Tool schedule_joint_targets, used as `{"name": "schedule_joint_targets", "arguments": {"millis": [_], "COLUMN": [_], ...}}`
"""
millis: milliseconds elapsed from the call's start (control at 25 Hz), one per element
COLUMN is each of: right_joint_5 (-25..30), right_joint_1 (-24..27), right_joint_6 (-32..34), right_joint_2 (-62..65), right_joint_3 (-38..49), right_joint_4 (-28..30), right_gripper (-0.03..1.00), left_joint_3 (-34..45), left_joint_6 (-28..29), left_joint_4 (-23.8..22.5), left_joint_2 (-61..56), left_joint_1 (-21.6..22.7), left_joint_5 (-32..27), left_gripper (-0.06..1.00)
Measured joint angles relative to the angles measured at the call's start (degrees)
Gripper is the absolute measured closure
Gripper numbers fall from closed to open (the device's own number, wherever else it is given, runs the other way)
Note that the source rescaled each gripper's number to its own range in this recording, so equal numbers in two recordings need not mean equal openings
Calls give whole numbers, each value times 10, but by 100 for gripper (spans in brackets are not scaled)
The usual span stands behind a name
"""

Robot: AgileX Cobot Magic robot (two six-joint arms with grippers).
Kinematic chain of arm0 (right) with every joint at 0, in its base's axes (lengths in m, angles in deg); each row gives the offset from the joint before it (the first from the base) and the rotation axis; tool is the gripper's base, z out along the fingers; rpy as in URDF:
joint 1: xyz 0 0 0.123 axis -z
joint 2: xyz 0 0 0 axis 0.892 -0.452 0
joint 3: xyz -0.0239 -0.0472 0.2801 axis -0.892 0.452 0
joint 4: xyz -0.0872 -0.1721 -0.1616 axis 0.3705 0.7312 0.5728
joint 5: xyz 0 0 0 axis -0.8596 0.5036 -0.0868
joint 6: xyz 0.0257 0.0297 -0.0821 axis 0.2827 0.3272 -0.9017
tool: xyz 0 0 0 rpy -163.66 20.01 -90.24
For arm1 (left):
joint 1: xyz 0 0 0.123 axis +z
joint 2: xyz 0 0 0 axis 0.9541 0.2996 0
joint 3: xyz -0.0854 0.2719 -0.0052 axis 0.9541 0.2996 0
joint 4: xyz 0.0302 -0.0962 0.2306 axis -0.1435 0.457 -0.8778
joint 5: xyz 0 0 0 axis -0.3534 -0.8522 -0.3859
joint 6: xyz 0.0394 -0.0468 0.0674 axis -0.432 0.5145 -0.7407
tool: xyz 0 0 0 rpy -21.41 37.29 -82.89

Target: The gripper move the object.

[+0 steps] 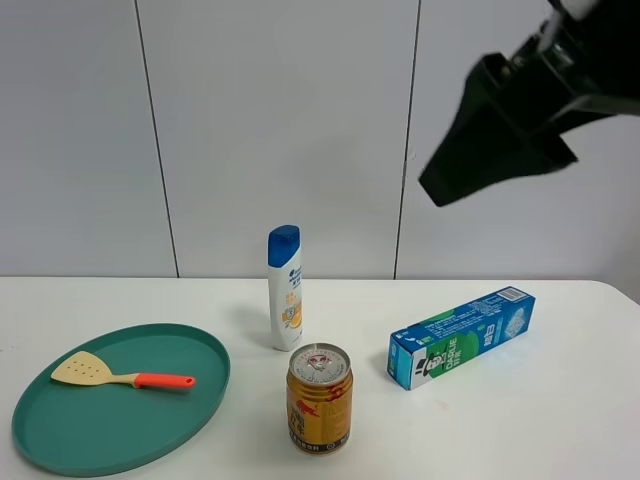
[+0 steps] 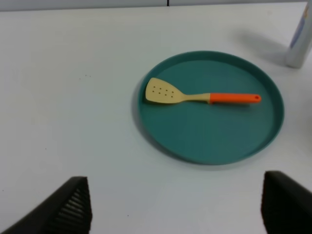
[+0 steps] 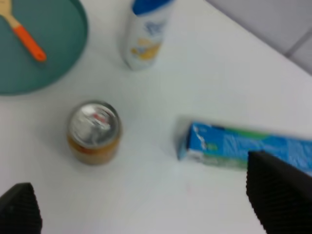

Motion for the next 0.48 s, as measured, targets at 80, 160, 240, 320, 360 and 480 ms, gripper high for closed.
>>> {"name": "schedule_joint_targets", "arguments": {"millis": [80,160,240,320,360,480], "right_joint_5": [1,2,8,24,36,75], "right_joint_1": [43,86,134,173,193,250], "right_joint_6": [0,0,0,0,0,30], "right_joint_2": [16,38,62,93,107,165], "right_joint_3": [21,36,49,60,65,79], "right_joint_4": [-4,-7,-6,-6,-6,-10], "right_gripper": [14,14,14,14,14,14], "left_joint_3": [0,0,0,0,0,0], "left_joint_6": [0,0,0,0,0,0], "left_joint_4": [0,0,0,0,0,0], "left_joint_2": [0,0,0,0,0,0], "left_joint_1": [0,0,0,0,0,0], "left_joint_5": [0,0,0,0,0,0], "left_gripper": [-6,-6,-6,-6,-6,-6]}}
